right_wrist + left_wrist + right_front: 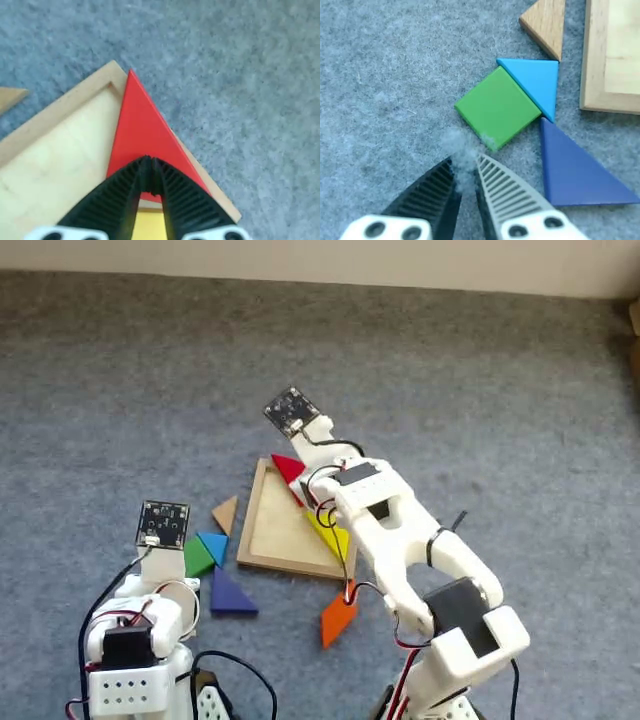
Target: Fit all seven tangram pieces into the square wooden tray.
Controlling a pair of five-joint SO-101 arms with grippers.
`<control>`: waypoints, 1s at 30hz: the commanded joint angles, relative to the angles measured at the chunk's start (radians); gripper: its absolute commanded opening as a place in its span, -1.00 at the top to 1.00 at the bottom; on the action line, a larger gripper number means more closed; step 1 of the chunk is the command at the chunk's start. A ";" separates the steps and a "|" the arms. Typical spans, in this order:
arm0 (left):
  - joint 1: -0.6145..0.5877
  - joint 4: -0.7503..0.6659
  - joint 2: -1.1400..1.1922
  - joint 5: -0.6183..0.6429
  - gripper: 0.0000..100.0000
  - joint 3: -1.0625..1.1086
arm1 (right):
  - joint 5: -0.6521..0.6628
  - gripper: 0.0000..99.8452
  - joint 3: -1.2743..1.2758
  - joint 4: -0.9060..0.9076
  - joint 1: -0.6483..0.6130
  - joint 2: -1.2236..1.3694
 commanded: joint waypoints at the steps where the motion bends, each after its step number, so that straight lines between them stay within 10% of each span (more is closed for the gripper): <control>1: -0.008 0.006 -0.027 0.003 0.99 0.021 | -0.002 0.99 -0.002 -0.012 -0.015 0.004; 30: -0.008 0.006 -0.027 0.003 0.99 0.021 | 0.104 0.99 -0.033 0.147 0.016 -0.050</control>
